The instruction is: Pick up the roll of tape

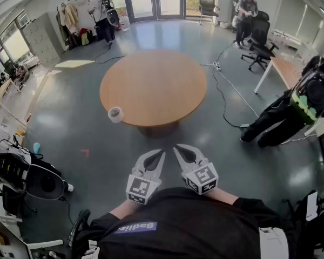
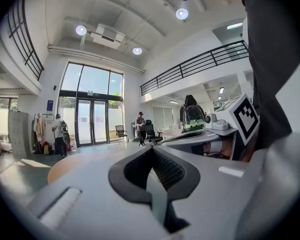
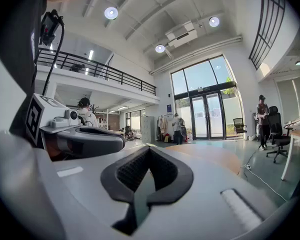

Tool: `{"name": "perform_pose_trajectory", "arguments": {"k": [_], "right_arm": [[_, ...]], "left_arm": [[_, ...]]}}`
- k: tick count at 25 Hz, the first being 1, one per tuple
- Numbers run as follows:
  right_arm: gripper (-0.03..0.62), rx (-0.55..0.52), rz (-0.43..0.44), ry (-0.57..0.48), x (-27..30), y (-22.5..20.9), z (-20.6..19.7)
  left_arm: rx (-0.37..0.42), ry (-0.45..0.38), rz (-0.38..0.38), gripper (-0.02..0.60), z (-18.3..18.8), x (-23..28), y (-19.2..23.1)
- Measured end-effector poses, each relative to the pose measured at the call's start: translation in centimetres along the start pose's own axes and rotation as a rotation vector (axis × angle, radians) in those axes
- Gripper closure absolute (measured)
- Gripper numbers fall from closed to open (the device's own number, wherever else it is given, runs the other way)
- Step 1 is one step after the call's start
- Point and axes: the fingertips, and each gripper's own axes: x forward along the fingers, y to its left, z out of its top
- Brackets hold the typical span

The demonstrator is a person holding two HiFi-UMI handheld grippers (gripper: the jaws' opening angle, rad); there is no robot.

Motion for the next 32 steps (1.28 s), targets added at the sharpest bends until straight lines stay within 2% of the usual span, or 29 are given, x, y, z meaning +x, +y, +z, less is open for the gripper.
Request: {"name": "perform_pose_trajectory", "arguments": {"k": [7,12,16,21,27,32], "right_arm": [[0.591,0.005,-0.003,0.003,-1.4,-0.1,-1.2],[0.590,0.026,0.013,0.004,-4.2,-0.1,-3.3],[0.589,0.055,0.025,-0.006,-2.6,-1.2,-2.3],[0.589,0.070,0.054,0.001,-1.5,-0.2,-4.9],[0.589,0.161,0.098,0.017,-0.6,-5.7,-3.0],[0.589,0.175,0.120,0.022,0.2,-8.2,-3.8]], "left_arm": [[-0.005,0.001,0.001,0.565,-0.9,0.0,-1.5],[-0.014,0.004,0.007,0.565,-2.3,-0.2,-4.6],[-0.018,0.013,0.012,0.565,-1.5,1.1,-2.7],[-0.030,0.035,0.031,0.565,-4.4,0.3,-2.1],[-0.048,0.093,0.092,0.565,-1.2,5.1,-1.7],[-0.046,0.113,0.133,0.565,-2.0,6.8,-0.7]]}}
